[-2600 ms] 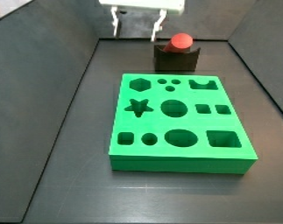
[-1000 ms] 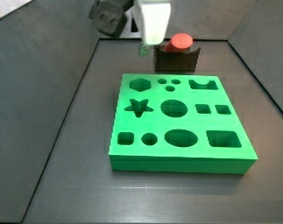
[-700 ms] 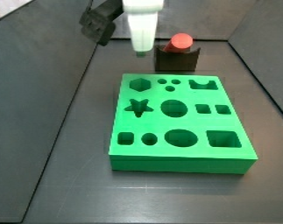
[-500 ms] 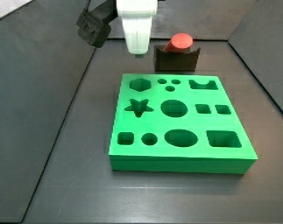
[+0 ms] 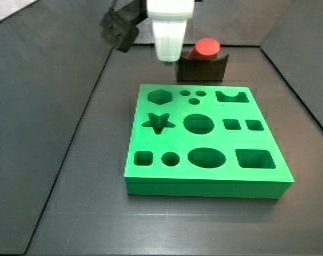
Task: Pick up the oval object. Move up. Place the oval object on the fixture. Regrasp the oval object. Move to above the board. Insert the oval object.
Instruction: Regrasp the oval object.
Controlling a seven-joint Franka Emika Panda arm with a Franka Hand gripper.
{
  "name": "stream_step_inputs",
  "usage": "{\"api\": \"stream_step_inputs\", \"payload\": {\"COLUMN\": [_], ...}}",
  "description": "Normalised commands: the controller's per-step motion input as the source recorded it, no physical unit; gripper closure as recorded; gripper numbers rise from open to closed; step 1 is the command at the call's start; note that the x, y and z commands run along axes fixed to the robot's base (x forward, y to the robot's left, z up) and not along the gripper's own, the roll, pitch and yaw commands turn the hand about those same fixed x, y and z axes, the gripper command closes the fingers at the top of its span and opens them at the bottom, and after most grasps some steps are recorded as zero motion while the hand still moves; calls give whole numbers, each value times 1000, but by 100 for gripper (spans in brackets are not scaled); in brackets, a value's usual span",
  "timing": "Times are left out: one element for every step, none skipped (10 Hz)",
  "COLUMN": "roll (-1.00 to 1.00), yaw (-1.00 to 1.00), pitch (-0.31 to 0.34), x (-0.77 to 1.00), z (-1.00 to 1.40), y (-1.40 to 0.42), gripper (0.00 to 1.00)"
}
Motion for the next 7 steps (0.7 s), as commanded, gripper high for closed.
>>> {"api": "stream_step_inputs", "payload": {"roll": [-13, -19, -25, -26, -21, -20, -23], "yaw": [72, 75, 78, 77, 75, 71, 65], "pitch": [260, 250, 235, 217, 212, 202, 201], "x": [1000, 1000, 1000, 1000, 1000, 1000, 949], "z": [-3, 0, 1, 1, 2, 5, -2], "y": [-15, -18, -18, -20, -18, -21, -19], "gripper": [0, 0, 0, 0, 0, 0, 0]}}
